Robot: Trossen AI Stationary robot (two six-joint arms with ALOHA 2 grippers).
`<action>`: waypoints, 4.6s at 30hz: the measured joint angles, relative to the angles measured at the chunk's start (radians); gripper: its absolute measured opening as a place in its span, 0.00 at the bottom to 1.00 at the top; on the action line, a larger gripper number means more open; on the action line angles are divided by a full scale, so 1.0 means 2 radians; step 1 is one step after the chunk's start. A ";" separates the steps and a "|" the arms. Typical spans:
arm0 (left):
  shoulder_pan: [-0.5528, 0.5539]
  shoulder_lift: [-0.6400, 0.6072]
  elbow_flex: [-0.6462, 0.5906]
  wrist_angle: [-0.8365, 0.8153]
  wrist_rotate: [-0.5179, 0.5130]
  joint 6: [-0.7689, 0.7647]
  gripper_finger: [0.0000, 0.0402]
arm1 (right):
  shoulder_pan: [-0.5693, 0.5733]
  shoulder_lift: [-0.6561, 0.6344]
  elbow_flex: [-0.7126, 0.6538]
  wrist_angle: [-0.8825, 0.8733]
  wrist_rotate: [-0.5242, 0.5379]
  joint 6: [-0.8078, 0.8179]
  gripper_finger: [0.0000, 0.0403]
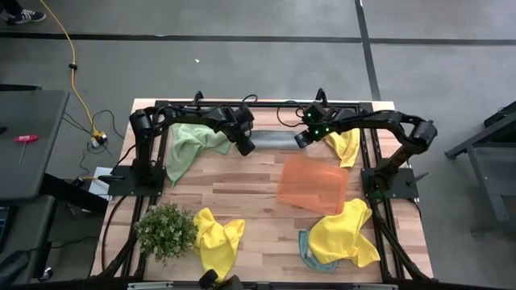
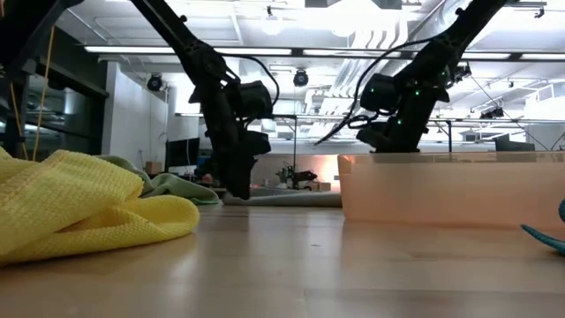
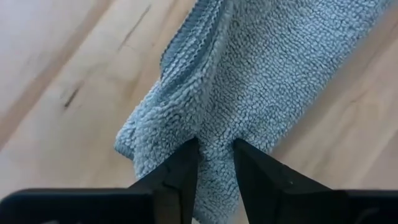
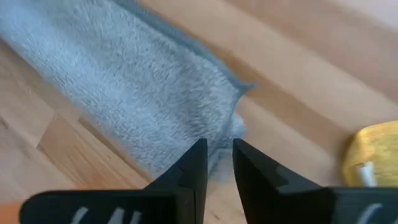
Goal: Fold microfiber towels
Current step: Fold the gray microfiber towel
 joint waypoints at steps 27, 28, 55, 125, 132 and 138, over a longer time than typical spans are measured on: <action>0.026 -0.069 0.051 -0.131 -0.004 -0.094 0.60 | -0.059 -0.113 0.000 0.001 -0.050 0.013 0.40; 0.024 -0.069 0.044 -0.129 -0.005 -0.119 0.61 | -0.060 -0.113 0.000 0.001 -0.050 0.013 0.42; 0.009 -0.044 -0.064 0.074 0.005 -0.356 0.61 | -0.060 -0.113 0.000 0.002 -0.049 0.013 0.47; -0.002 -0.002 0.148 -0.079 -0.068 -0.157 0.00 | -0.036 -0.096 -0.130 0.102 0.014 0.141 0.04; 0.015 -0.011 0.148 -0.119 -0.085 -0.119 0.00 | -0.036 -0.096 -0.121 0.100 0.038 0.146 0.01; 0.036 -0.035 0.148 -0.124 -0.085 -0.095 0.00 | -0.025 -0.060 -0.121 0.136 0.026 0.179 0.00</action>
